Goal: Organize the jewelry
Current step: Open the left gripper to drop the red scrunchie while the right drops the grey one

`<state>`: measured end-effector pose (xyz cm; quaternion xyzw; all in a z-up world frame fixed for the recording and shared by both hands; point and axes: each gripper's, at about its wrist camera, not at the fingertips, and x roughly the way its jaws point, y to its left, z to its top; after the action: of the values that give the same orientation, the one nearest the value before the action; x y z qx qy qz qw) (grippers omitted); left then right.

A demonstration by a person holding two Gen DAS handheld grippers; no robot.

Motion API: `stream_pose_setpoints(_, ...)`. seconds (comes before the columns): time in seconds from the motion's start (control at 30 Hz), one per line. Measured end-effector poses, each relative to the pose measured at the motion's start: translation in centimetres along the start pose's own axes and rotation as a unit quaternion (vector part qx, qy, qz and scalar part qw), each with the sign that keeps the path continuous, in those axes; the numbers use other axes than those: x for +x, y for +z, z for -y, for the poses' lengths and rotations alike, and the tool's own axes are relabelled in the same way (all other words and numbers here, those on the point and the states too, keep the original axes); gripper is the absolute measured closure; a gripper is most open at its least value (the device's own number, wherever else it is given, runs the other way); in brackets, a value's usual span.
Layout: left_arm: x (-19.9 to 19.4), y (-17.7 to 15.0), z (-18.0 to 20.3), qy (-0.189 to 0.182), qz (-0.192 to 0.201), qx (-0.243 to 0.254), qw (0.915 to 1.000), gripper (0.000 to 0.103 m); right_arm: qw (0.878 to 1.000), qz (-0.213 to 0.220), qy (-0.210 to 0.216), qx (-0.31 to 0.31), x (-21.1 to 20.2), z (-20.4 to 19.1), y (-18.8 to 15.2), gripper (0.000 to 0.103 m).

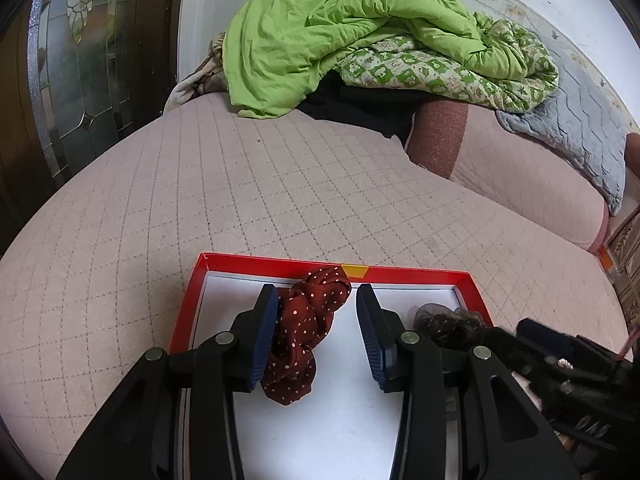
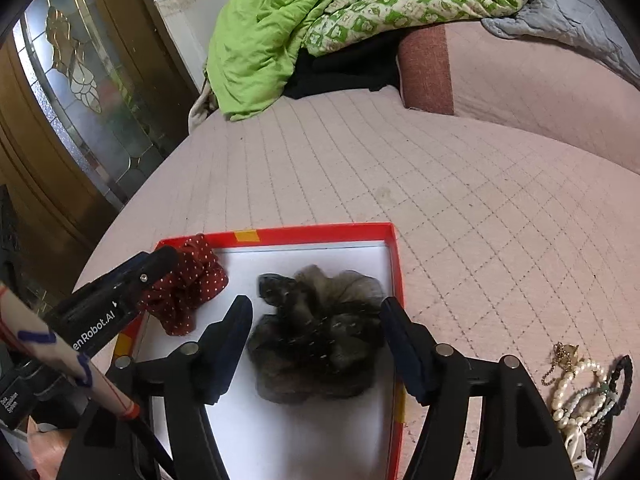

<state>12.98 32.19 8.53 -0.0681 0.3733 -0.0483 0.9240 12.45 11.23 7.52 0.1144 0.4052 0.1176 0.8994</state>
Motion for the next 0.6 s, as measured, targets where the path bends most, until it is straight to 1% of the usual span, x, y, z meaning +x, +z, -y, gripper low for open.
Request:
stream_pose_setpoints(0.17, -0.4, 0.3, 0.3, -0.005, 0.009, 0.001, 0.9999, 0.064, 0.999, 0.042, 0.020, 0.014, -2.6, 0.8, 0.3, 0.032)
stream_pose_setpoints(0.3, -1.2, 0.2, 1.5, -0.011, 0.016, 0.015, 0.9997, 0.063, 0.998, 0.053, 0.026, 0.028, -4.4, 1.7, -0.4, 0.032)
stream_pose_setpoints(0.43, -2.4, -0.2, 3.1, -0.020, 0.027, 0.034, 0.9989, 0.060, 0.996, 0.065, 0.032, 0.044, -6.7, 2.9, -2.2, 0.032)
stream_pose_setpoints(0.5, -3.0, -0.4, 4.0, -0.026, 0.032, 0.046, 0.9981, 0.060, 0.996, 0.075, 0.028, 0.047, -8.3, 3.8, -3.3, 0.032)
stream_pose_setpoints(0.6, -3.9, -1.0, 6.0, -0.033, 0.037, 0.076, 0.9959, 0.060, 0.994, 0.094, 0.022, 0.048, -10.8, 5.4, -4.7, 0.032)
